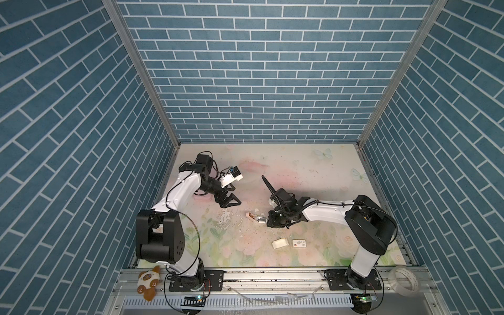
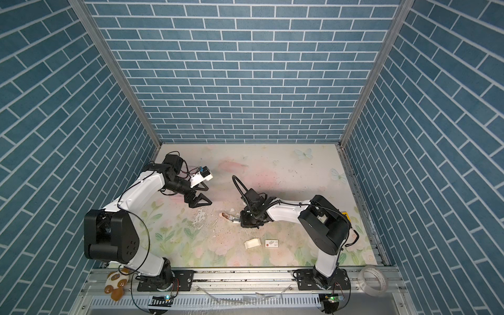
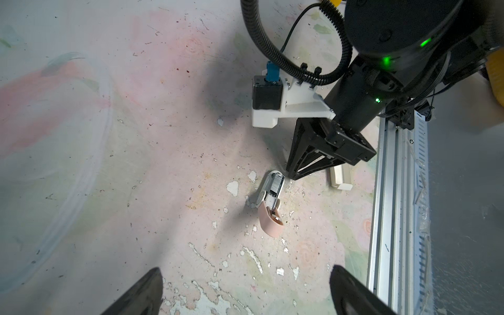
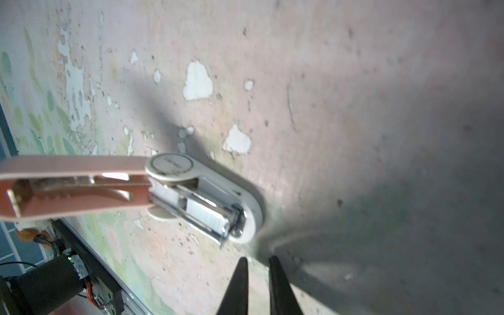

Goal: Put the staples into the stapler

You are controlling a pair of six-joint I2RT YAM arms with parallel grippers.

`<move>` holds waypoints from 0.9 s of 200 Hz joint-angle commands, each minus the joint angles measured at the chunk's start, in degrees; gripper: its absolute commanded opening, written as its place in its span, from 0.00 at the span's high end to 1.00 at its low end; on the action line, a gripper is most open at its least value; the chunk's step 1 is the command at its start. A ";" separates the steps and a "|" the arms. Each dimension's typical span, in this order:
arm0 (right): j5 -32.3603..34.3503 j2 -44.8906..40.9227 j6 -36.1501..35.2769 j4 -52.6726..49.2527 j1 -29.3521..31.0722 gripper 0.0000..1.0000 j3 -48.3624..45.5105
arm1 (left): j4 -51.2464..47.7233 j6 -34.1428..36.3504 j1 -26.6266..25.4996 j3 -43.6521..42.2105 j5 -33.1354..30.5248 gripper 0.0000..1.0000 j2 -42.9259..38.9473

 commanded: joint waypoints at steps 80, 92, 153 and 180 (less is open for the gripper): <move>-2.25 -0.76 4.99 5.18 -2.94 0.85 -0.64 | -3.33 8.05 -3.43 -0.89 -5.06 0.13 3.40; -2.51 -0.09 4.78 4.23 -3.04 0.85 0.15 | -2.88 8.23 -3.83 -1.39 -5.51 0.13 3.62; -3.62 1.85 4.82 4.17 -3.15 0.85 2.01 | 0.23 7.50 -5.68 -3.56 -6.05 0.23 4.37; -4.52 2.88 4.82 3.84 -3.13 0.85 2.87 | 0.57 7.27 -6.19 -3.99 -6.55 0.26 4.88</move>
